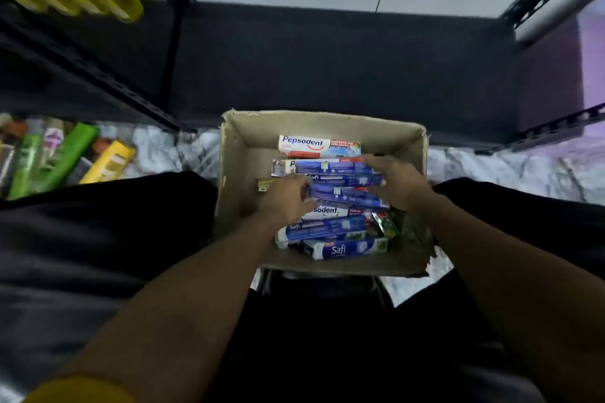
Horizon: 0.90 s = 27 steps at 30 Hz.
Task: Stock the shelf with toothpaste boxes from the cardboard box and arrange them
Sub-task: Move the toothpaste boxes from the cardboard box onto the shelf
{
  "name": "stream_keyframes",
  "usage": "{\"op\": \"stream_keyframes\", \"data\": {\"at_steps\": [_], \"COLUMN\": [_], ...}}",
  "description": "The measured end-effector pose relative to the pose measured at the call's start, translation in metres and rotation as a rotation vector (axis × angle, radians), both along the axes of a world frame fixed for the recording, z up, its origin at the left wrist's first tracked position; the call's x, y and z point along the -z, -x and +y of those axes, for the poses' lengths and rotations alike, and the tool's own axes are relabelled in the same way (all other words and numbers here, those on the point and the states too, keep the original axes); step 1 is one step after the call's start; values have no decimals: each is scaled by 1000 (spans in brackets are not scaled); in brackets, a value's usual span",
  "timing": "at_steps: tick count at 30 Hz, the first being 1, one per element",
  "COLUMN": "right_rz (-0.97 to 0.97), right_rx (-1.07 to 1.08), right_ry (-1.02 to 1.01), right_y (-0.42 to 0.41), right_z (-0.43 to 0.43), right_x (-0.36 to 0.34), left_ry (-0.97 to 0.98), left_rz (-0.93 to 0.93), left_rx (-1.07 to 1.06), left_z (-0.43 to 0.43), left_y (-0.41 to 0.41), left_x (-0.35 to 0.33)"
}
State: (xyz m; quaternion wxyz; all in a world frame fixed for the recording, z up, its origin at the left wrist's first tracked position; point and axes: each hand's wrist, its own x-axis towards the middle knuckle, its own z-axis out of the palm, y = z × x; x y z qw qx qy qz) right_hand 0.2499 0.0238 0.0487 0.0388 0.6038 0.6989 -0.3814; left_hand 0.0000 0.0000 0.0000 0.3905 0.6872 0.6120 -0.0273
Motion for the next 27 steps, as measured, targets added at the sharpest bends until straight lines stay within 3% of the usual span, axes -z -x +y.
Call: {"op": "stream_keyframes", "data": {"at_steps": [10, 17, 27], "right_rz": [-63, -166, -70], "right_rx": [69, 113, 143], "right_ry": [84, 50, 114], "right_y": [-11, -5, 5], "right_z": [9, 16, 20], "right_x": [70, 80, 77], "left_ry": [-14, 67, 86], "left_rz": [-48, -31, -99], "left_rx": [-184, -177, -127], "left_z": [-9, -9, -16], "left_y": [-19, -23, -21], "left_x": [36, 46, 45]}}
